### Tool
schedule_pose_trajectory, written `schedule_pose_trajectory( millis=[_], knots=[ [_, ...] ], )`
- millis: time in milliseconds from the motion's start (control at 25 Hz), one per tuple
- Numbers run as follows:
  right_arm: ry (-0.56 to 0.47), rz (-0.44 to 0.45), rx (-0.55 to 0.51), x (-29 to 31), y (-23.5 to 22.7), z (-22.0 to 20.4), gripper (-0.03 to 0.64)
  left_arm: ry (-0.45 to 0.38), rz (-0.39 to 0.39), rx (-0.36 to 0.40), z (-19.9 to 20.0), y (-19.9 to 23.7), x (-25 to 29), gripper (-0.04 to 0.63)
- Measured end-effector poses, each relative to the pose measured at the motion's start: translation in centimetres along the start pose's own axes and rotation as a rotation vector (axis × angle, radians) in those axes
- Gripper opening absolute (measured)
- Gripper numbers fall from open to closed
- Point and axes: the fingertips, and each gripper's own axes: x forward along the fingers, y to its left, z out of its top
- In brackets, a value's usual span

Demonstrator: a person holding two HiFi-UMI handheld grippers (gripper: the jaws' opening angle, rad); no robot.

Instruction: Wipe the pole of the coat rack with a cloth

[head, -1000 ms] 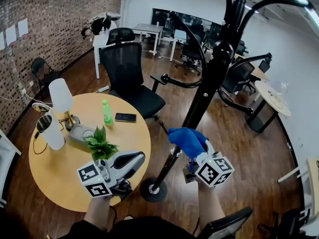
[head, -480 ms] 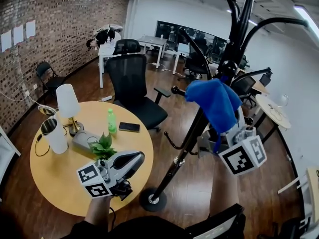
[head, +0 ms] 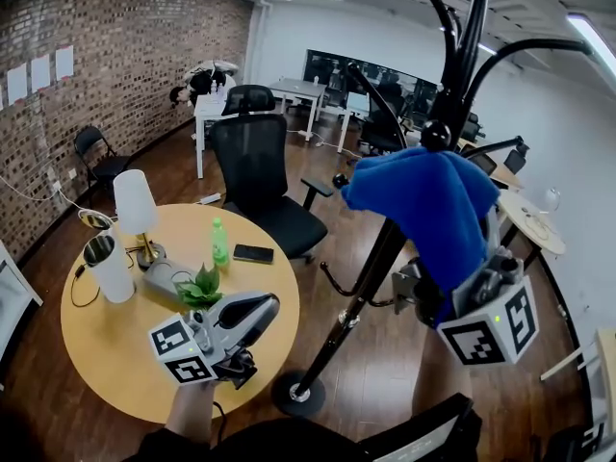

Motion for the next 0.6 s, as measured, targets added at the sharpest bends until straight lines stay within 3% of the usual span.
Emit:
schedule_pose_trajectory(
  millis=[200,440,600],
  knots=[
    [0.109,-0.177,0.006,-1.4,-5.3,-4.1,0.026,0.026,-0.005,-0.04,-1.1,0.1,0.6,0.002],
    [0.389,-0.294,-0.104,-5.4,-7.2,-13.7,0.025,0.054,-0.031,-0.084,-2.5,0.1,1.2,0.002],
    [0.468,-0.335,0.027,-10.4,-6.9,-18.3,0.025,0.078,-0.024,-0.122,-3.8,0.5,0.9,0.002]
  ],
)
